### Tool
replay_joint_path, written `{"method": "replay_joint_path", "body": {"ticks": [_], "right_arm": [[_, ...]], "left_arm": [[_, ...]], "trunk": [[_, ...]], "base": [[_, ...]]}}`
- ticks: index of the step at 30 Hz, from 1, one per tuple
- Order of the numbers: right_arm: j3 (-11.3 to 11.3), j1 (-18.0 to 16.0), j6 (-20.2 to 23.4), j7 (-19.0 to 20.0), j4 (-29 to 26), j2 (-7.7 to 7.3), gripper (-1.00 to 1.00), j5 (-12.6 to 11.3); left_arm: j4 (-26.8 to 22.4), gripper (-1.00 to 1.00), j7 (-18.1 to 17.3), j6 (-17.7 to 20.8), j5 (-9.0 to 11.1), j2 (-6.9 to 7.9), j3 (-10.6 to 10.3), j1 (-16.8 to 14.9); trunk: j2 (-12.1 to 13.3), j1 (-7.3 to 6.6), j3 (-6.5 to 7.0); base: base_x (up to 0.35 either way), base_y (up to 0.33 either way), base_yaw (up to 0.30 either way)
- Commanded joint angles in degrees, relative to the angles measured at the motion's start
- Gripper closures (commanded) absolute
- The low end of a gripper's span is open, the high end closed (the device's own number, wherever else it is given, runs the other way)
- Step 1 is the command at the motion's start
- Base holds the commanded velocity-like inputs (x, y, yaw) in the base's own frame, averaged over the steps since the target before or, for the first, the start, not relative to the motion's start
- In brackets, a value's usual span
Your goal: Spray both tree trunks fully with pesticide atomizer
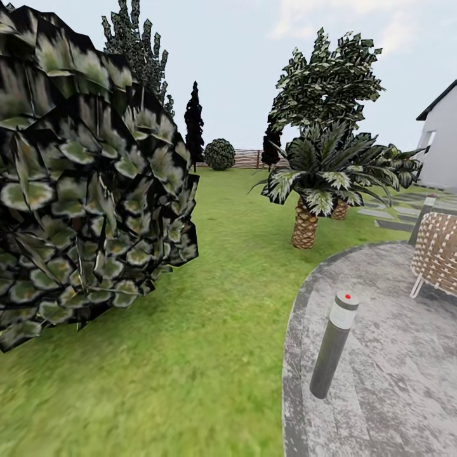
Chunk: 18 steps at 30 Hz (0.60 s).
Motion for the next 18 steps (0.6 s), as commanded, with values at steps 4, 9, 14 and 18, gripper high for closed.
{"method": "replay_joint_path", "body": {"ticks": [4, 9, 14, 18], "right_arm": [[0.0, 0.0, -0.02, 0.01, 0.0, 0.0, -1.0, 0.0], [0.0, 0.0, -0.03, 0.03, 0.0, 0.0, -1.0, 0.0], [0.0, 0.0, 0.05, 0.02, 0.0, 0.0, -1.0, 0.0], [0.0, 0.0, 0.06, 0.01, 0.0, 0.0, -1.0, 0.0]], "left_arm": [[0.0, -1.0, 0.0, 0.04, 0.0, 0.07, 0.06, 0.0], [0.0, -1.0, 0.0, 0.02, 0.0, 0.06, 0.07, 0.0], [0.01, -1.0, 0.0, 0.02, 0.0, 0.06, 0.08, 0.0], [0.0, -1.0, 0.0, -0.01, 0.0, 0.08, 0.05, 0.0]], "trunk": [[-1.62, 0.89, -0.72], [-3.63, 1.98, -1.67], [-5.63, 3.08, -2.9], [-7.24, 3.96, -3.97]], "base": [[0.0, 0.0, 0.0], [0.0, 0.0, 0.0], [0.0, 0.0, 0.0], [0.0, 0.0, 0.0]]}}
